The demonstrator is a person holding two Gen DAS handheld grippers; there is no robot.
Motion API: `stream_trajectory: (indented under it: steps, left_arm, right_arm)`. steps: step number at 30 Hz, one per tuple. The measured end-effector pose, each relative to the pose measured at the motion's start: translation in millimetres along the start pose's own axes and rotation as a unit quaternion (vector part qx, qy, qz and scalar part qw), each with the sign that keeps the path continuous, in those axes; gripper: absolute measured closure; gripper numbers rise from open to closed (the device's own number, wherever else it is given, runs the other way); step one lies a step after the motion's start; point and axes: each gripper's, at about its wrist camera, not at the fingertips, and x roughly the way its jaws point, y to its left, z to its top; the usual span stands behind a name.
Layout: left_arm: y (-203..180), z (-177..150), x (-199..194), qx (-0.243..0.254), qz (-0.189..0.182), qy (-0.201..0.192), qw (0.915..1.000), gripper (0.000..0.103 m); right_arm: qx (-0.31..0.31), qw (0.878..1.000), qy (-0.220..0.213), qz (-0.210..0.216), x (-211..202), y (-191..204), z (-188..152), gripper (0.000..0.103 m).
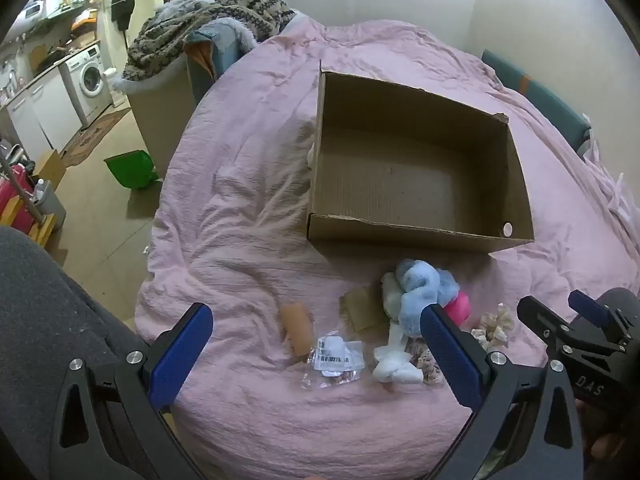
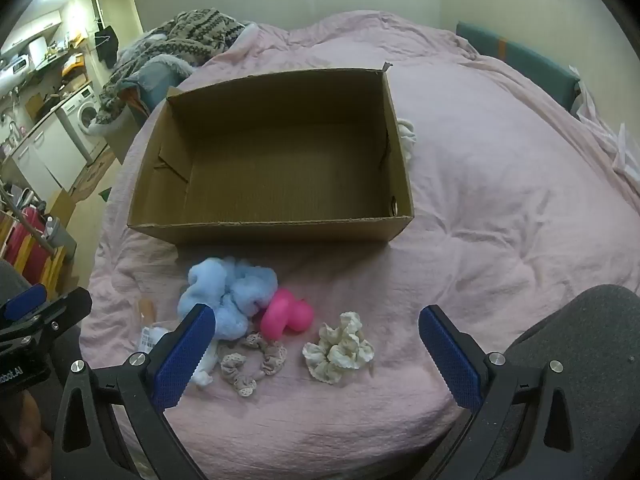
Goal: Organize soft objects
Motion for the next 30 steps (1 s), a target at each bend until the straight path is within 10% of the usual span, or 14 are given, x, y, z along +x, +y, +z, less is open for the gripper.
stream_trajectory:
  steps: [30]
  left_arm:
    - [1.5, 0.0, 0.6, -0.003, 0.0, 0.003, 1.0, 0.0]
  right_arm:
    - [-0.003, 1.0, -0.002, -0.008, -1.1, 0.4, 0.8, 0.0]
